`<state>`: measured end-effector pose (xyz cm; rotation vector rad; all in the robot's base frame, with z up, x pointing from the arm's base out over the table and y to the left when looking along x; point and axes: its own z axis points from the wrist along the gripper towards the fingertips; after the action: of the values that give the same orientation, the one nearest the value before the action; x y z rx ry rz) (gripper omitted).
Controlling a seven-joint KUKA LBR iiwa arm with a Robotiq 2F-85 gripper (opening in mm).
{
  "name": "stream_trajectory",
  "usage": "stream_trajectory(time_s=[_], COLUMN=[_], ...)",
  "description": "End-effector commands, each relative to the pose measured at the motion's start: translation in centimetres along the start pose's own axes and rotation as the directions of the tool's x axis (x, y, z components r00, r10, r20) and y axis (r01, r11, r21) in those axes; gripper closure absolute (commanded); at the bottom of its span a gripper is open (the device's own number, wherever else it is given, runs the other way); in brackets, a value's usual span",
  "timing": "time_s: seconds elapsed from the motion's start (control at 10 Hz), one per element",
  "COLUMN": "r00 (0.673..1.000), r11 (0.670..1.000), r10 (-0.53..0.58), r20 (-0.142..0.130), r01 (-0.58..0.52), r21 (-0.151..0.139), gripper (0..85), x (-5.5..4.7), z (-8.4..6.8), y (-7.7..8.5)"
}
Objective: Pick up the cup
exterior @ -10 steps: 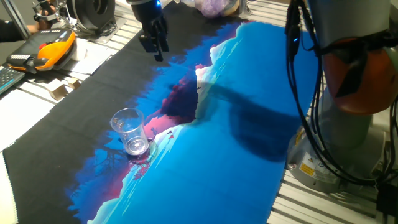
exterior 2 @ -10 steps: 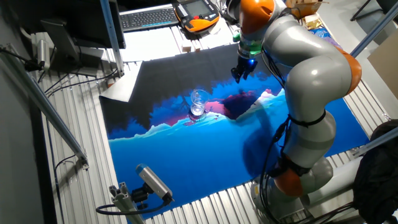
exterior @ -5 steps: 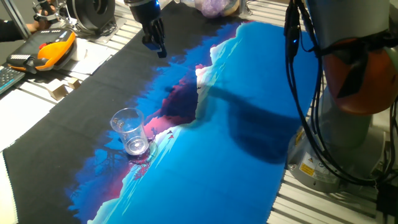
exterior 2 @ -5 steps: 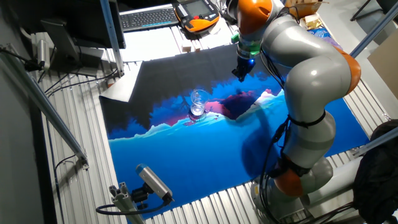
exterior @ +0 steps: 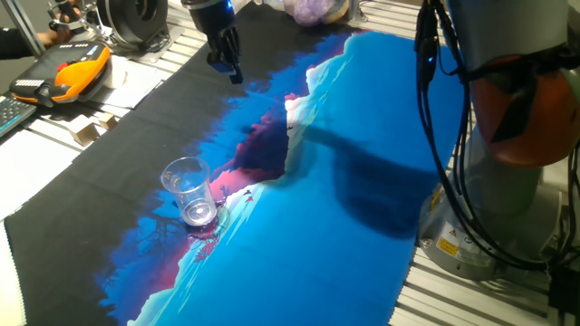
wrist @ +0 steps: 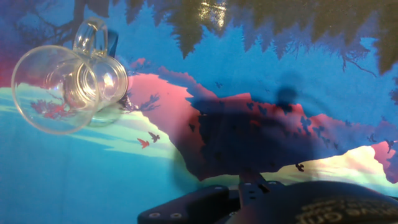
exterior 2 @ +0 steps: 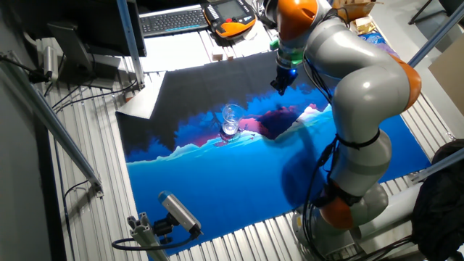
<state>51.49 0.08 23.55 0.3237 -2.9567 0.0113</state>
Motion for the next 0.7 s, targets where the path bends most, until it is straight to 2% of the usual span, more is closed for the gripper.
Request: stream_trajectory(time_s=[0.0, 0.1, 0.2, 0.3, 0.5, 0.6], r00=[0.999, 0.998, 0.997, 0.996, 0.998, 0.999], r11=[1.0, 0.999, 0.998, 0.997, 0.994, 0.996], r10=[0.026, 0.053, 0.064, 0.071, 0.057, 0.039], r20=[0.027, 0.043, 0.054, 0.054, 0.022, 0.038], r01=[-0.027, -0.054, -0.065, -0.072, -0.054, -0.036], r21=[0.017, 0.005, 0.015, 0.002, -0.099, -0.08], gripper=[85.0, 85.0, 85.0, 85.0, 85.0, 85.0], x=[0.01, 0.01, 0.01, 0.01, 0.01, 0.01], z=[-0.02, -0.02, -0.02, -0.02, -0.02, -0.02], y=[-0.02, -0.02, -0.02, -0.02, -0.02, -0.02])
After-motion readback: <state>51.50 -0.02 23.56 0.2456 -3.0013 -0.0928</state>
